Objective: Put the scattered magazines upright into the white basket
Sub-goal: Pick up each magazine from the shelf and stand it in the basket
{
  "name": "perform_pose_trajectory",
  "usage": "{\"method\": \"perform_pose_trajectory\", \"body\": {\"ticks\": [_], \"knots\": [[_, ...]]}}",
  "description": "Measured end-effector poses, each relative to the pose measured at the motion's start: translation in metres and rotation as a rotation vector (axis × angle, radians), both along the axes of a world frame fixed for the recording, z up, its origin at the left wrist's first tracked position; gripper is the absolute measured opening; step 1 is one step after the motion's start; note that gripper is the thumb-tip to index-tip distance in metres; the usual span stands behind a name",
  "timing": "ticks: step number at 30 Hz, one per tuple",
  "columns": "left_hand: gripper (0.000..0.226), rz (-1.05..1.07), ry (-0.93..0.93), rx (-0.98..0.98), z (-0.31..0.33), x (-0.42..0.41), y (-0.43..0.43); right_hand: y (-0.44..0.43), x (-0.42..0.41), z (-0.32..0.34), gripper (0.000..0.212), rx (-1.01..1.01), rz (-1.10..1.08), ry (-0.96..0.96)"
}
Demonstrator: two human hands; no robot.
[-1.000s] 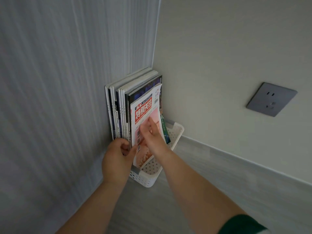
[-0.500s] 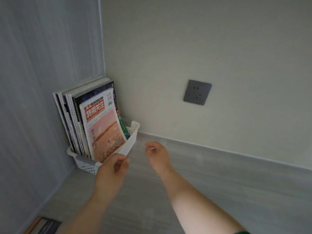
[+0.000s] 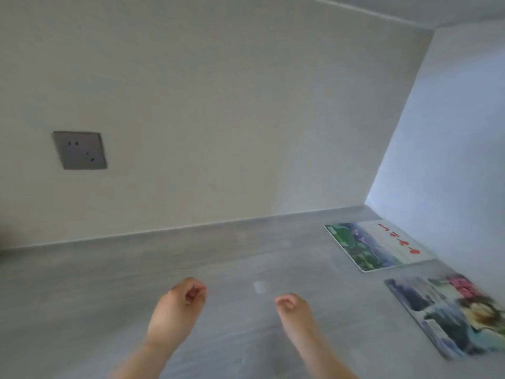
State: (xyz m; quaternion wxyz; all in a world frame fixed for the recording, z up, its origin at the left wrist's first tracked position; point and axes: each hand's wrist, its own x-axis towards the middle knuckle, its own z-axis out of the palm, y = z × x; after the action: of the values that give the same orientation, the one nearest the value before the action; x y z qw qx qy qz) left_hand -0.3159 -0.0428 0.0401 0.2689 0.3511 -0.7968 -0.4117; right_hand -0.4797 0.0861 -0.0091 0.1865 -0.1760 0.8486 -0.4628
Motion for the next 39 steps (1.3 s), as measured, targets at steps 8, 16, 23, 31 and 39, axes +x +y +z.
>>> {"method": "perform_pose_trajectory", "body": {"ticks": [8, 16, 23, 31, 39], "knots": [[0.036, -0.252, -0.181, 0.068, -0.033, -0.12, 0.091, 0.167, -0.121, -0.023, 0.027, 0.337, -0.332, 0.196], [0.03, -0.482, -0.354, -0.023, -0.038, -0.207, 0.135, 0.242, -0.182, -0.048, 0.058, 0.769, -0.383, 0.181], [0.03, -0.754, -0.491, -0.276, -0.054, -0.317, 0.172, 0.243, -0.191, -0.067, 0.063, 0.775, -0.34, 0.202], [0.05, -0.748, -0.603, -0.343, -0.087, -0.406, 0.216, 0.245, -0.195, -0.073, 0.063, 0.732, -0.35, 0.222], [0.059, -0.681, -0.535, -0.37, -0.087, -0.423, 0.225, 0.247, -0.193, -0.071, 0.067, 0.718, -0.346, 0.223]]}}
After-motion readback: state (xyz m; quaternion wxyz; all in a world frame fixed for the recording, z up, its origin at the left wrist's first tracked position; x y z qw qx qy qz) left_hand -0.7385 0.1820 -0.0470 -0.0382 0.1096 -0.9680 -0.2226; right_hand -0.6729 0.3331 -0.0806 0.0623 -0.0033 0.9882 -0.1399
